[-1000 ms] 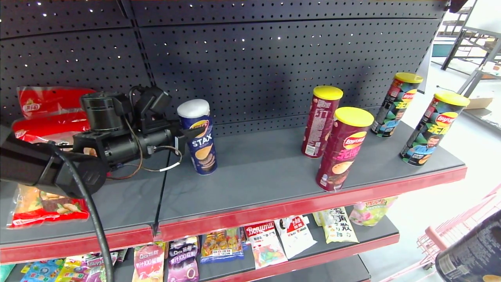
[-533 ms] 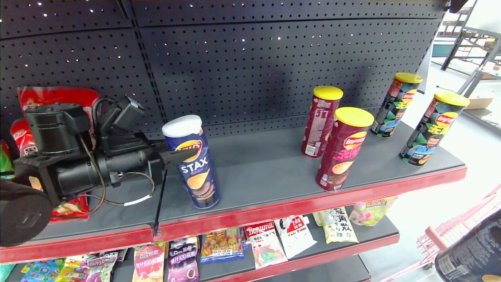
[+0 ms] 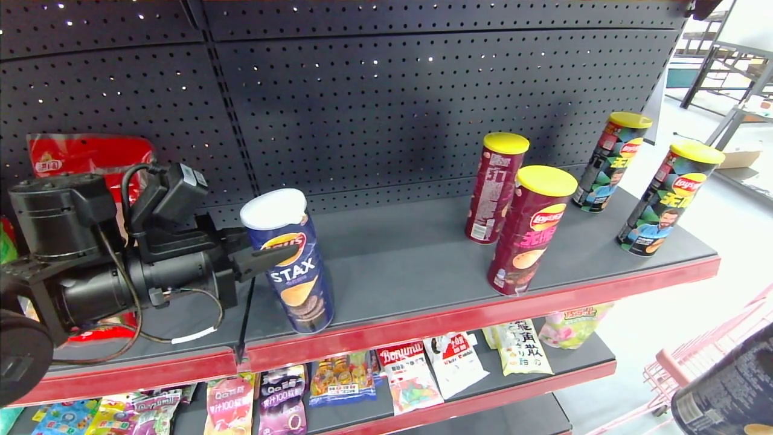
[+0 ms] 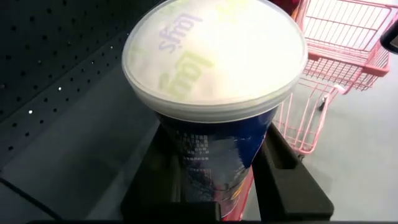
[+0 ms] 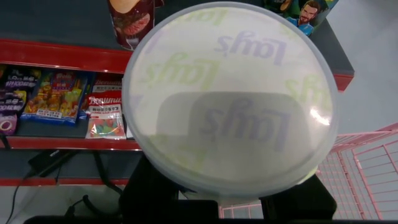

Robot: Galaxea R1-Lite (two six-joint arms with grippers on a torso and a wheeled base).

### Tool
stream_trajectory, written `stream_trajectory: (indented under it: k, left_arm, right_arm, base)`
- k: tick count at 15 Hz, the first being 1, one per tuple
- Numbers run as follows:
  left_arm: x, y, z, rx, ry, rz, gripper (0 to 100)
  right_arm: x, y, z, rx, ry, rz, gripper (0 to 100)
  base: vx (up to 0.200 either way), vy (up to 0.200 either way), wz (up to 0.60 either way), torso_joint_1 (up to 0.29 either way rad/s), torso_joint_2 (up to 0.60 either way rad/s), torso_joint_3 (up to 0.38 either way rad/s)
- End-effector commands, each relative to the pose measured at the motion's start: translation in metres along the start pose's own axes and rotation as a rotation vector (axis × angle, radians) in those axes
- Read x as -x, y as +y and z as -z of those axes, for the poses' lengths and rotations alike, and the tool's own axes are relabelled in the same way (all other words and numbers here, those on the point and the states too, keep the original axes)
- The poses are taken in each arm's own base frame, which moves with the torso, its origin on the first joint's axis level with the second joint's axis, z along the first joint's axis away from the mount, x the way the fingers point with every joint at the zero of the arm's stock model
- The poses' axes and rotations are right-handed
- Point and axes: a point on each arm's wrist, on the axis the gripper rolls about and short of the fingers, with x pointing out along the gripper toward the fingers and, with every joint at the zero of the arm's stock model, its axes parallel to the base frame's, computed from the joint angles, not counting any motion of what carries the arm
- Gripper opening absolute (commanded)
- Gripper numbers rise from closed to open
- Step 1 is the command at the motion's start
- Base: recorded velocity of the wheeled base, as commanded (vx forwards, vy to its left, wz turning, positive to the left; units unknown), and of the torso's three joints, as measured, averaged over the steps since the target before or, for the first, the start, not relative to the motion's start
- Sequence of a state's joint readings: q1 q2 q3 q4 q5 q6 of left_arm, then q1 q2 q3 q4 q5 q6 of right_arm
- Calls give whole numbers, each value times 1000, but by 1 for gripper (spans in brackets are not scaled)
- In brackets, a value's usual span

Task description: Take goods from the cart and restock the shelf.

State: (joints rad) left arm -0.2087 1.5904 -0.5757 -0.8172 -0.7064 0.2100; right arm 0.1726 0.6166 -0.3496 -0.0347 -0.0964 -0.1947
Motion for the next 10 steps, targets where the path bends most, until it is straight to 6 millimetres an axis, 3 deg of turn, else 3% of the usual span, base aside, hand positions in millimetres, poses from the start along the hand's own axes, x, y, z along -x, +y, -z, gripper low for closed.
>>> stream_trajectory:
  k: [1,10]
  left_arm:
    - [-1,0,3,10,12,3,0]
    - [-19,18,-7,29,-21,14,0]
  right_arm:
    - [0,0,0,0,-1,0,0]
    - [1,0,0,1,-1,7,0]
  base:
    - [0,0,0,0,0,0]
    - [0,0,0,0,0,0]
